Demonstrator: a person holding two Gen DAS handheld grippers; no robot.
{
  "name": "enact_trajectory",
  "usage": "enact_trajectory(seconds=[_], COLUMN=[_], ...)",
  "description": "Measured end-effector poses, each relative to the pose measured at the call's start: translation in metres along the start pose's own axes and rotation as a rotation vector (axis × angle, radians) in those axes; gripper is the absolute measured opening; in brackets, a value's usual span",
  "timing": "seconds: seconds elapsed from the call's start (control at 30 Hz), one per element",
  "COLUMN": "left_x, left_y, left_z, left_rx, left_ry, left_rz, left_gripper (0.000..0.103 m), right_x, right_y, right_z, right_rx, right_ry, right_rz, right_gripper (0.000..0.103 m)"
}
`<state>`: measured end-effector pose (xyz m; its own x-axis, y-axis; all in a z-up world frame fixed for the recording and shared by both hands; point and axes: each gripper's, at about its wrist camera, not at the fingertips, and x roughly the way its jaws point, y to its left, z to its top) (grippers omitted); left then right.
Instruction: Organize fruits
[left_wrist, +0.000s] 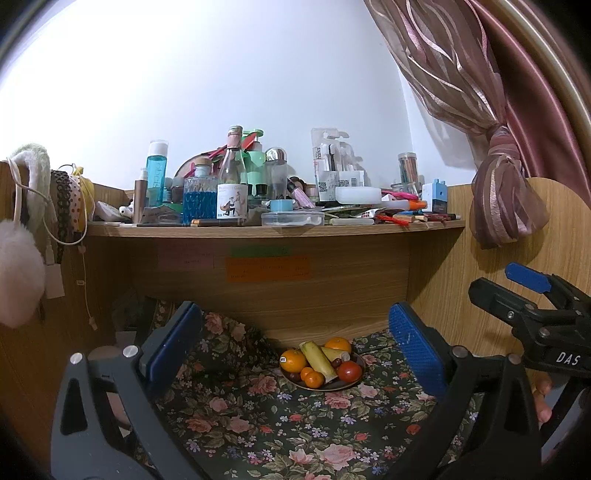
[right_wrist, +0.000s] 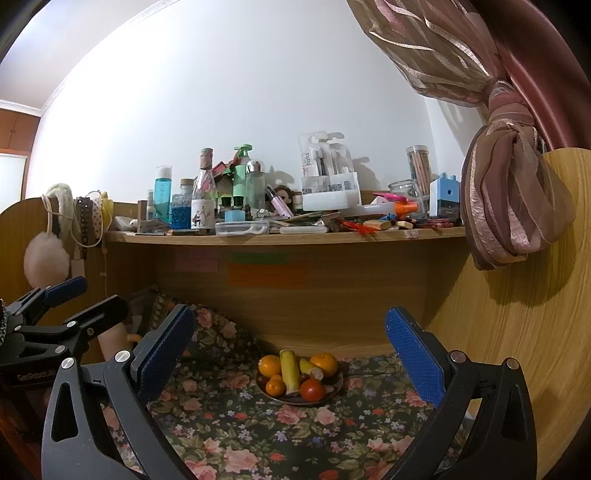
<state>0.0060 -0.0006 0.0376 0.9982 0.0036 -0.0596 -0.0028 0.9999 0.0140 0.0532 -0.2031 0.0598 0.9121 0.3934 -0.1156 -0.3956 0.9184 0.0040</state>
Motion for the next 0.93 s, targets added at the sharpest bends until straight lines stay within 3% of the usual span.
enact_trajectory(seconds=[0.93], left_x=[0.0004], left_y=[-0.0066], left_z=[-0.0010], left_rx=[0.007], left_ry=[0.007], left_rz=[-0.034], left_gripper=[0.103], right_x=[0.0058], right_y=[-0.0050], right_z=[-0.0013], right_rx=[0.005], right_ry=[0.008], right_rz=[0.014], right_gripper=[0.103])
